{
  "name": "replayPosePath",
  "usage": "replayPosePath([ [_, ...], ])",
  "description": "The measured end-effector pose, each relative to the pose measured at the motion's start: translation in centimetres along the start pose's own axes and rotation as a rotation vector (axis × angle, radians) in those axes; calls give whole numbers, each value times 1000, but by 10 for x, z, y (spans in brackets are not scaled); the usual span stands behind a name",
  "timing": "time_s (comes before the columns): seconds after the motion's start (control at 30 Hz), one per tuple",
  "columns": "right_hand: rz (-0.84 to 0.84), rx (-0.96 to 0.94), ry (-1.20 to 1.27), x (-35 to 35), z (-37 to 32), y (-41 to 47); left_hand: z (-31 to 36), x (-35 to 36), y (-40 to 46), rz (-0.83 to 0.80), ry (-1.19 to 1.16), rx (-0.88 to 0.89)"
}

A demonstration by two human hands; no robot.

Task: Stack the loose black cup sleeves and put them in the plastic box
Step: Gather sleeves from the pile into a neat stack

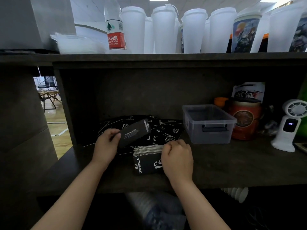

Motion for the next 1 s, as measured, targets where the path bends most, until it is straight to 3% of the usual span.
replayPosePath([
  [0.07,-16,14,-4,0,1,0,6,-1,-15,-59,-159,-32],
  [0.23,-46,38,28,0,1,0,19,20,-51,-229,-96,34],
  [0.37,-29,22,49,-2,0,1,20,47,-65,-375,-358,-198],
  [0.43,-20,1,22,0,1,0,26,56,-69,-345,-335,-239],
  [0.6,-6,-30,-2,0,1,0,41,57,-84,-66,-423,-288],
  [0.73,-4,-38,-1,-2,-1,1,38,62,-76,-274,-442,-416],
  [0.8,-2,-36,-5,-1,1,1,38,57,-48,-336,-315,-325],
  [0.9,-5,-53,-25,1,0,0,49,35,5,-183,250,170],
  [0.93,-7,-58,-28,1,0,0,47,42,12,-215,453,304],
  [1.0,-16,-61,-25,2,2,0,26,68,16,-390,674,406],
])
Point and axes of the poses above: each hand's wrist, its own y-axis towards the middle knuckle, its own x-axis out of the palm, z = x × y, the point moved 9 cm from there along y, towards the middle knuckle, and after that the axes turned 11 degrees about y, right-handed, at the moved point
